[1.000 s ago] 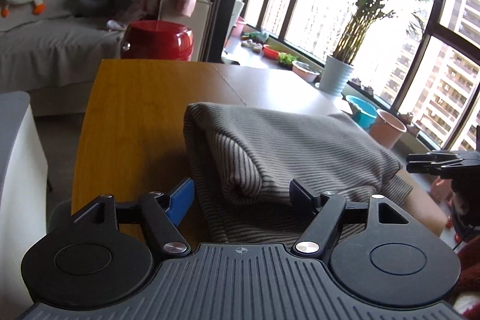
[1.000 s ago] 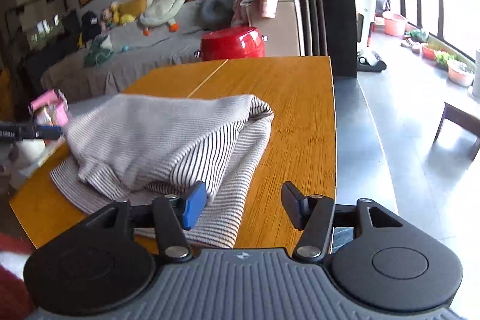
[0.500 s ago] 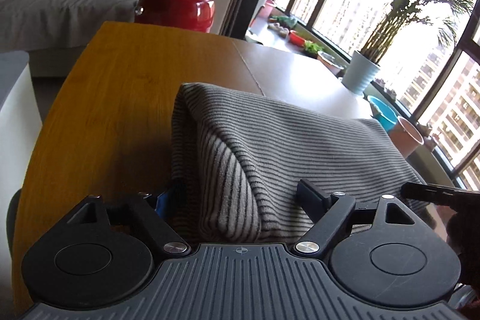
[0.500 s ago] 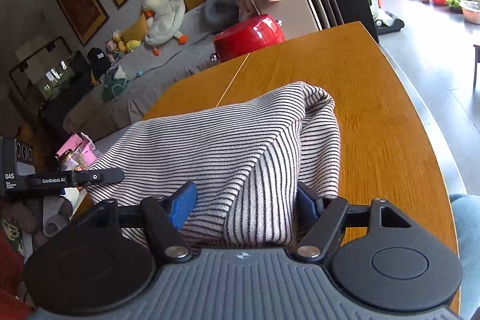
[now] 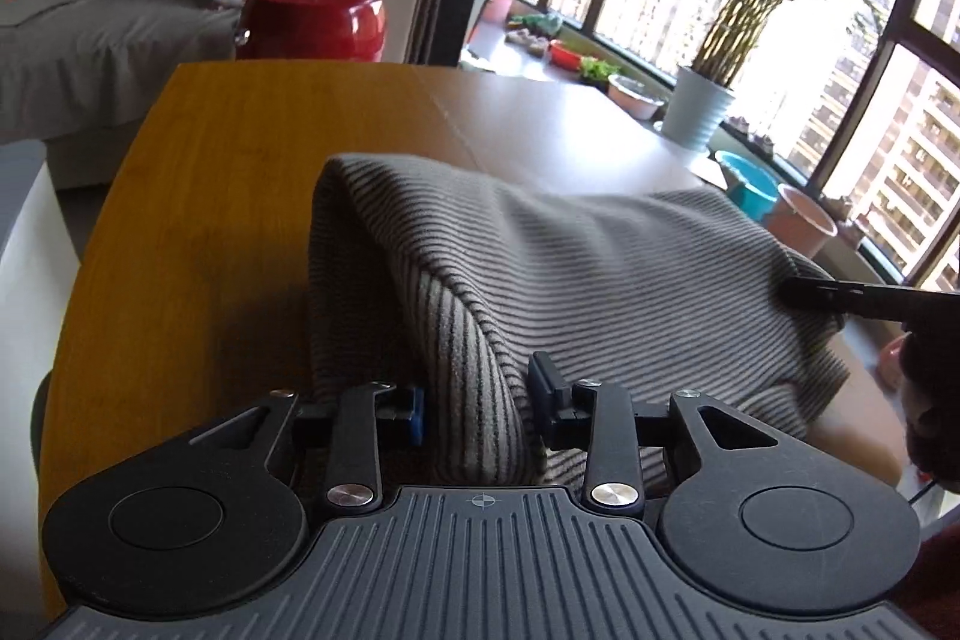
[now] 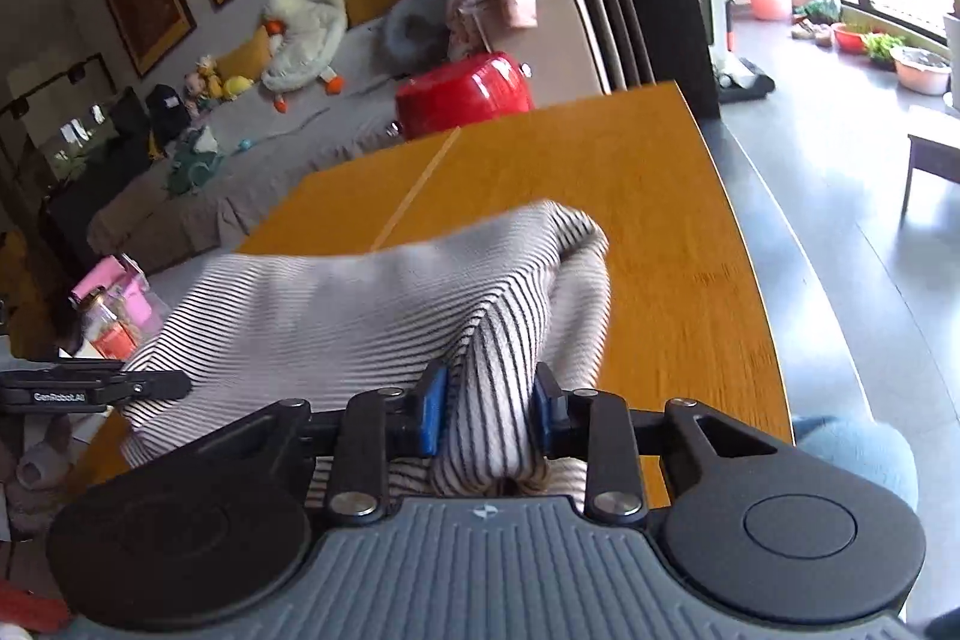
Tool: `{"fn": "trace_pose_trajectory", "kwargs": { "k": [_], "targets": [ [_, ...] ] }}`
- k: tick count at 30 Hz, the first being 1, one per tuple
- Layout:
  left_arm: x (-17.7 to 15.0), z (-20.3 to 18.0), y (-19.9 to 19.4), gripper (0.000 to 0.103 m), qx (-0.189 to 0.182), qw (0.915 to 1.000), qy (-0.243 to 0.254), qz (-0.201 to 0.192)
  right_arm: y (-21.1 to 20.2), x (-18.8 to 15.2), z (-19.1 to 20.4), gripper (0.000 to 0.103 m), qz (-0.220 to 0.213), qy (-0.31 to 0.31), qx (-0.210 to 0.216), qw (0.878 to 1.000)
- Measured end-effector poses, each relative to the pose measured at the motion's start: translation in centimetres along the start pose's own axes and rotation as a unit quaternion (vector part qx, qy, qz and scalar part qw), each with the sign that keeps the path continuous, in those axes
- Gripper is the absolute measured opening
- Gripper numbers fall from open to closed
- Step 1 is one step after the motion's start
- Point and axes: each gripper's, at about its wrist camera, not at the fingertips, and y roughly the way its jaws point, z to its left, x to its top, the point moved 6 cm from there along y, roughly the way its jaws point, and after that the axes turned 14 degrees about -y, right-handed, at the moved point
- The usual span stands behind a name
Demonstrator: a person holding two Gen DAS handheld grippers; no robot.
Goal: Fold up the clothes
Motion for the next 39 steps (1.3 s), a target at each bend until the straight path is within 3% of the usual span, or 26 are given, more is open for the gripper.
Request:
{"fn": "trace_pose_trajectory", "kwargs": {
  "k": [1,3,6,8,9,11,13,16,19,22,36,39],
  "targets": [
    [-0.1,0.4,0.0,0.047,-0.001,1.0,-0.009,-0.001,0.0,-0.3,-0.2,0.03,-0.008,0.003,0.005,1.0],
    [0.8,0.8,-1.0,0.051,-0.002,0.9998,-0.013,-0.016,-0.2,-0.1,0.0,0.034,-0.012,-0.002,0.003,1.0],
    [2.5,-0.2,-2.9,0.059,-0.004,0.9984,0.004,-0.056,-0.7,0.8,0.3,0.06,-0.018,-0.03,-0.018,0.999],
    [2.8,-1.2,-2.7,0.074,-0.017,0.9982,0.005,-0.057,-1.3,1.8,0.5,0.074,-0.034,-0.038,-0.019,0.999],
    [2.9,-1.7,-2.7,0.076,-0.024,0.998,0.006,-0.057,-1.5,2.4,0.7,0.079,-0.046,-0.037,-0.012,0.998],
    [3.2,-2.8,-2.5,0.08,-0.038,0.9975,0.007,-0.058,-2.1,3.9,1.1,0.103,-0.077,-0.033,0.006,0.996],
    [3.4,-3.8,-2.3,0.086,-0.051,0.997,0.009,-0.057,-2.0,5.2,1.7,0.103,-0.101,-0.029,0.03,0.994],
    [1.9,-4.9,1.0,0.093,-0.039,0.9988,0.014,-0.025,-0.5,6.2,2.9,0.103,-0.113,-0.02,0.069,0.991],
    [0.6,-5.4,3.4,0.102,-0.017,0.9989,0.037,-0.021,2.7,5.3,3.2,0.103,-0.079,-0.006,0.106,0.991],
    [-0.1,-6.2,3.9,0.103,-0.004,0.9967,0.073,-0.034,5.3,3.7,2.9,0.103,-0.062,-0.01,0.098,0.993],
    [0.6,-6.1,5.3,0.103,-0.008,0.9937,0.1,-0.051,5.0,3.3,2.5,0.103,-0.084,0.011,0.106,0.991],
    [1.8,-6.2,6.7,0.103,-0.011,0.9903,0.127,-0.054,5.0,3.3,2.5,0.103,-0.084,0.011,0.099,0.991]
  ]
}}
